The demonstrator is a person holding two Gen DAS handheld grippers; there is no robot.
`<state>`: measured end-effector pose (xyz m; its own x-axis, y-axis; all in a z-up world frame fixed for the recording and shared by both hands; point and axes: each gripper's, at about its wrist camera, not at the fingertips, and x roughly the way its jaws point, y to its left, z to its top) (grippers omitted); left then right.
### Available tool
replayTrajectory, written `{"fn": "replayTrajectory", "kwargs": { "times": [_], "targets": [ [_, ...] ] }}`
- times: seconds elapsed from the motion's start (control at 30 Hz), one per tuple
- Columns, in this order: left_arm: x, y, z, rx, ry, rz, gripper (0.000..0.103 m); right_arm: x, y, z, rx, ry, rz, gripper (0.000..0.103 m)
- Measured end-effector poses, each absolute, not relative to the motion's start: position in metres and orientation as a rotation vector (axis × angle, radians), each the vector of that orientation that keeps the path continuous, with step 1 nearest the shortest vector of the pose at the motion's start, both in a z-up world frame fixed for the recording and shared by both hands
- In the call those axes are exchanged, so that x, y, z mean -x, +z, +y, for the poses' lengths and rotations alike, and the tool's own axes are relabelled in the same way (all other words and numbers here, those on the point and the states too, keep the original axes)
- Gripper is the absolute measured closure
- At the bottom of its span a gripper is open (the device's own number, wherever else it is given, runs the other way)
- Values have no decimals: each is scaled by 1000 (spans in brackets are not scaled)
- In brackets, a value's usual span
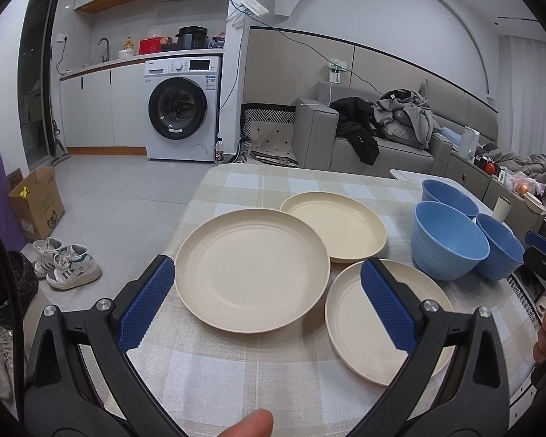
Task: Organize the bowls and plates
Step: 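Close the left tool on the large cream plate rim while the right tool grips it too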
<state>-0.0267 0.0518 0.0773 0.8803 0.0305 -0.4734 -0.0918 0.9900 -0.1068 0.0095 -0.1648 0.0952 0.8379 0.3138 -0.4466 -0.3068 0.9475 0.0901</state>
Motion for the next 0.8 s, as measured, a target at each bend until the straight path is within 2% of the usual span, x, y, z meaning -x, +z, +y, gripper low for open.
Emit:
{"fn": "replayTrajectory", "kwargs": {
  "times": [0.53, 0.8],
  "targets": [
    [4, 94, 78, 180, 108, 524, 1, -44, 143, -114, -53, 458, 465, 0],
    [-21, 91, 82, 206, 100, 549, 1, -80, 146, -80, -28, 493, 497, 0]
  ]
}}
